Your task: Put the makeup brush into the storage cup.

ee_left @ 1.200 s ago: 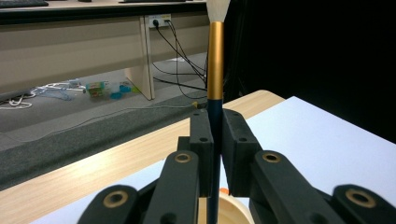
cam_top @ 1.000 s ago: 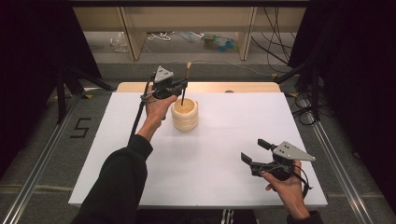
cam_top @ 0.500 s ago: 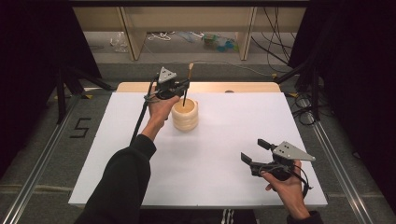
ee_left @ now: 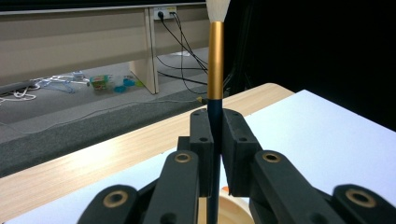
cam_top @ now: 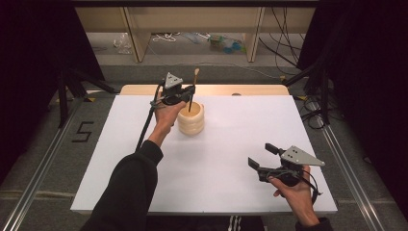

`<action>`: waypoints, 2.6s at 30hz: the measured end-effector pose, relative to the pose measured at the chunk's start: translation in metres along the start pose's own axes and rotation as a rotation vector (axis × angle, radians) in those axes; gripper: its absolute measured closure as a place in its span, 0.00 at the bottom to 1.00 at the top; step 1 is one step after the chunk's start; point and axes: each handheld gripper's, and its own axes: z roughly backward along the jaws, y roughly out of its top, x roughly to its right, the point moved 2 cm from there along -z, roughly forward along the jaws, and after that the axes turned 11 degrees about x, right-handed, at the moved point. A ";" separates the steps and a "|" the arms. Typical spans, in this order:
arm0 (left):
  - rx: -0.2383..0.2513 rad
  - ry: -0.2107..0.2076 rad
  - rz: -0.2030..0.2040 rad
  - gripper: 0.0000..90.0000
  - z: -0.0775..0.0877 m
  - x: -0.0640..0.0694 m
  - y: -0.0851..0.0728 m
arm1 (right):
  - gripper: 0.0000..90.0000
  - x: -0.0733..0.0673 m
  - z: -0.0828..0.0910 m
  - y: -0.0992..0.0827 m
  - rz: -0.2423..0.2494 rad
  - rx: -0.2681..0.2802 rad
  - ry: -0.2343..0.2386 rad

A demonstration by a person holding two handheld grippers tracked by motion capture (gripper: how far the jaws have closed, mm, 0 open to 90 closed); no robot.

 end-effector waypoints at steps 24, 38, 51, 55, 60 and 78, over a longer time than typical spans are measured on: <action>-0.087 0.000 -0.013 0.93 -0.003 -0.001 -0.031 | 0.19 0.000 0.000 0.000 0.019 -0.001 -0.006; -0.151 -0.018 -0.002 0.88 0.000 -0.009 -0.039 | 0.19 0.000 0.000 0.000 0.019 -0.002 -0.008; -0.117 -0.049 0.010 0.53 0.016 -0.011 -0.024 | 0.19 0.001 0.000 0.000 0.013 -0.006 -0.009; -0.108 -0.063 0.049 0.40 0.026 -0.010 -0.021 | 0.19 0.000 0.000 0.000 0.006 -0.003 -0.007; -0.076 -0.092 0.059 0.30 0.041 -0.009 -0.019 | 0.19 0.001 0.001 0.000 0.012 -0.007 -0.013; -0.042 -0.132 0.050 0.21 0.080 -0.008 -0.027 | 0.19 0.002 0.000 -0.001 0.005 -0.005 -0.013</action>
